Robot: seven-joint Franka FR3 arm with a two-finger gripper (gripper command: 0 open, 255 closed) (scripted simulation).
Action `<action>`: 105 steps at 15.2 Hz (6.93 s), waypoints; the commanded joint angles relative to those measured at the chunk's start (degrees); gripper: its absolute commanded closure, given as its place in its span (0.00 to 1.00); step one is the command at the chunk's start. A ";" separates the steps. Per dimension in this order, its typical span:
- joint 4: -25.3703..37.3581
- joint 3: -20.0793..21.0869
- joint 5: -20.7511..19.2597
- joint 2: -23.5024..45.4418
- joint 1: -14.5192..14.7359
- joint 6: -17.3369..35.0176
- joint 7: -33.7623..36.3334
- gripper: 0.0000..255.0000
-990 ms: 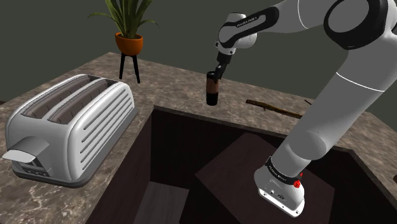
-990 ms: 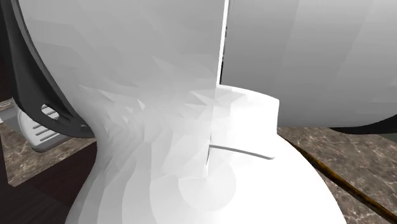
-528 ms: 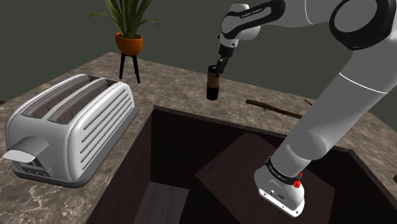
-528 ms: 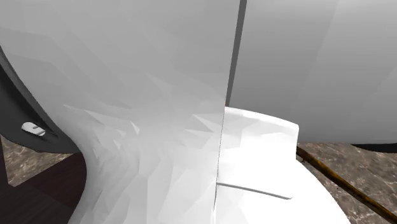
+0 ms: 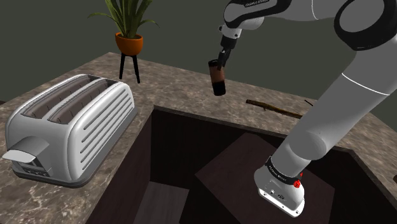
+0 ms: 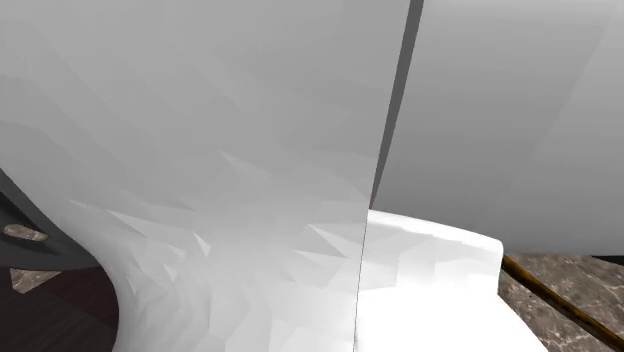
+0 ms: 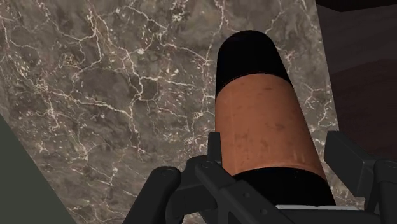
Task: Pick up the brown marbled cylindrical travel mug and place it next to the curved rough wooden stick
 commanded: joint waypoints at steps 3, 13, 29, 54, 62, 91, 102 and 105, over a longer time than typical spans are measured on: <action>2.41 0.01 -0.15 -0.67 -0.02 -3.00 -0.02 1.00; 9.65 0.12 -0.21 -1.10 0.06 -10.66 0.03 1.00; 24.54 0.00 0.39 1.07 0.03 -23.45 -0.45 1.00; 0.79 -6.67 -11.27 -31.15 -8.08 -29.79 -13.36 1.00; -2.30 -11.26 -17.17 -40.13 -12.18 -34.05 -21.26 1.00; -24.52 -20.03 -26.93 -51.32 -17.47 -21.27 -24.55 1.00; -32.51 -23.93 -30.52 -52.12 -18.75 -13.94 -23.82 1.00; -34.50 -25.19 -31.64 -52.01 -19.07 -11.82 -23.63 1.00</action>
